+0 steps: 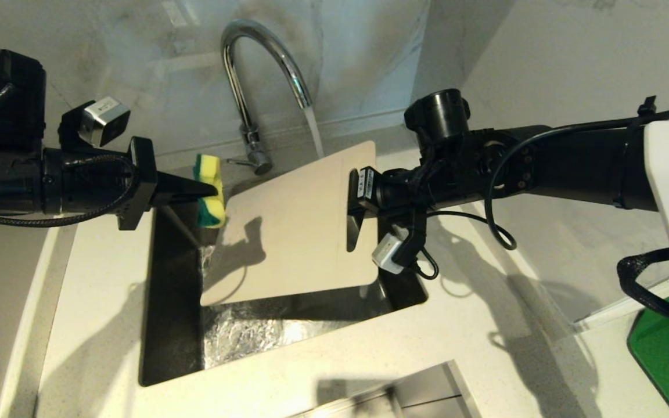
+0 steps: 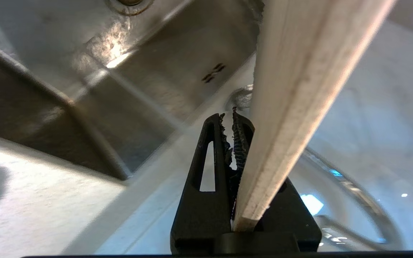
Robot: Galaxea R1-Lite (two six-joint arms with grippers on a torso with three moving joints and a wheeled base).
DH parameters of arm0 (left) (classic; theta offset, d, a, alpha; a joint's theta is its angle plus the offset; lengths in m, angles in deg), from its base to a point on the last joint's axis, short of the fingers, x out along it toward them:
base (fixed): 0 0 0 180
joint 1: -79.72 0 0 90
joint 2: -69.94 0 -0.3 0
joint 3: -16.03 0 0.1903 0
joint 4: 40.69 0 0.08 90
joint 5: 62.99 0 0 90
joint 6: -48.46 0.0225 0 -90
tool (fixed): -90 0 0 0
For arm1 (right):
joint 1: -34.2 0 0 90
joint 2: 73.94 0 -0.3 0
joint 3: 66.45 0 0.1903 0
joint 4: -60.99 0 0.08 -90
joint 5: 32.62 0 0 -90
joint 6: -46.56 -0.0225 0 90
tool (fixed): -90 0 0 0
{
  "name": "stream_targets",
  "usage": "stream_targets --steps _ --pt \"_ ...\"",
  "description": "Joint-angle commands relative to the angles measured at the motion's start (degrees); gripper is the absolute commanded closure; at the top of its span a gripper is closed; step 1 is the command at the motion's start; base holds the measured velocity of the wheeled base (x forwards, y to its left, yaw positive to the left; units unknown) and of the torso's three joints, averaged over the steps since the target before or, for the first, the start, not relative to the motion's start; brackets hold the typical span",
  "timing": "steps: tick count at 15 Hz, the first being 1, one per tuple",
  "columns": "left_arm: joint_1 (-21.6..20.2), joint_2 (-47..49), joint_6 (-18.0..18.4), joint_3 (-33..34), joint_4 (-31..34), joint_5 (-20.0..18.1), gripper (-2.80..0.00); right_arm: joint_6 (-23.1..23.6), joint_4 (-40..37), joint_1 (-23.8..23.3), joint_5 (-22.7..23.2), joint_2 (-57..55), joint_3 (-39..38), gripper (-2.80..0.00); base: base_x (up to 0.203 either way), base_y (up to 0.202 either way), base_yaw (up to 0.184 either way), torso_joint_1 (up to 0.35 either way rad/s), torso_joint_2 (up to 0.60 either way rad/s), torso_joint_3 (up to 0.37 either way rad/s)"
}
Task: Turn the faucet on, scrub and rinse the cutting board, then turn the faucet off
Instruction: Scrub the cutting board underwater
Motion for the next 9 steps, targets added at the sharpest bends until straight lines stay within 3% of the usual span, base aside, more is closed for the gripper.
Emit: stream_targets --steps 1,4,9 --pt "1.01 0.81 -0.97 0.22 0.05 -0.14 0.00 0.51 -0.13 1.17 0.12 1.37 -0.51 0.00 0.000 0.000 0.000 0.000 0.00 0.000" --pt "2.52 0.93 -1.38 1.17 -0.08 -0.02 0.00 0.41 0.03 1.97 0.04 3.49 -2.94 0.00 0.000 0.000 0.000 0.000 0.00 0.000" --pt "1.58 3.51 -1.17 0.52 -0.43 0.41 0.00 0.24 0.31 3.44 0.03 5.19 -4.92 0.00 0.000 0.000 0.000 0.000 0.00 0.000"
